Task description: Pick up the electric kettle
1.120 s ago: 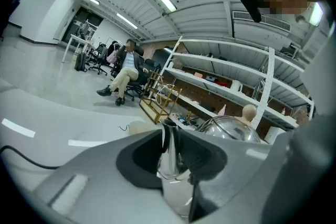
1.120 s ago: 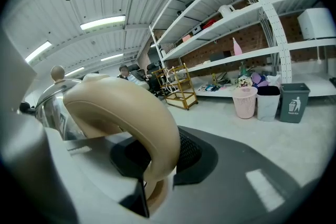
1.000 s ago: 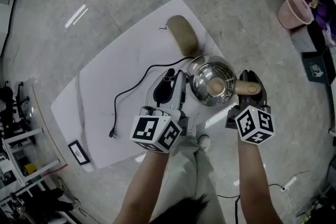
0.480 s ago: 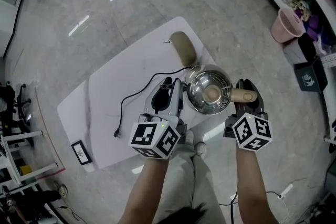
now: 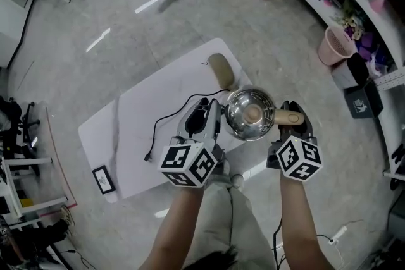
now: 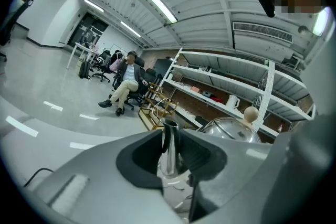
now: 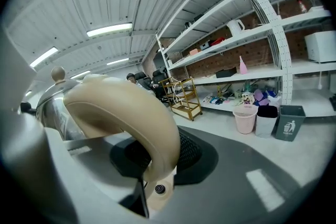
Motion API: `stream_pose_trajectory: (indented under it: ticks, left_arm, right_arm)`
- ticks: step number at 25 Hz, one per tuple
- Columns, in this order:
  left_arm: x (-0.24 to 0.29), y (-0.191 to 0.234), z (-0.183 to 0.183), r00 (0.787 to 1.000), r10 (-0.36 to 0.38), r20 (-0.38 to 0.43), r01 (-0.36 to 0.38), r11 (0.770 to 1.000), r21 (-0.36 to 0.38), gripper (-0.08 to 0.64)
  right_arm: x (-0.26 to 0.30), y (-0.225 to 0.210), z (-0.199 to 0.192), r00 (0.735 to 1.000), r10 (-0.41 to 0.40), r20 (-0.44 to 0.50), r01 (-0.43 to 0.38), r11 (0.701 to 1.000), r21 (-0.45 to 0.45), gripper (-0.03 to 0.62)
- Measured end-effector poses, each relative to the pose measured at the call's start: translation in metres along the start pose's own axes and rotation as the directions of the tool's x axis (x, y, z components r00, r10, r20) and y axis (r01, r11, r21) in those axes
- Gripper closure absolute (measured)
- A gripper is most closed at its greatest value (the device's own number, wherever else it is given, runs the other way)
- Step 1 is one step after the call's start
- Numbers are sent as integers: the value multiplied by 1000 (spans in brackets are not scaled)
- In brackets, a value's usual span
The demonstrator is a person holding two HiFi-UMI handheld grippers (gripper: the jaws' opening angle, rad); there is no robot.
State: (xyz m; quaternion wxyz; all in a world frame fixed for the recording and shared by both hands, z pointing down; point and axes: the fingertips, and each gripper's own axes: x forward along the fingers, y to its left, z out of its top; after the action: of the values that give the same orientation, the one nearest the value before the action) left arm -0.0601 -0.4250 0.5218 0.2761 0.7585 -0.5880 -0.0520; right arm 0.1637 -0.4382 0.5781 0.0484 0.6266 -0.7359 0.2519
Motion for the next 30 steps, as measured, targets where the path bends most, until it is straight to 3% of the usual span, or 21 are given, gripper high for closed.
stream_pose_trajectory:
  ticks: [11,22,30]
  left_arm:
    - [-40,-47,65,1000,-19,14,19,1000,4,457]
    - [-77,-86,121,999,-21,31,21,1000,11,457]
    - [-105,-122,162,994,-85,67,84,996,25,457]
  right_arm:
    - [-57,26,58,1000,-25,10,25,999,34,483]
    - [-94,54,131,999,32,42,-30,999,-41,485]
    - [-133,68,167,996,64,57,-62,998,-34,483]
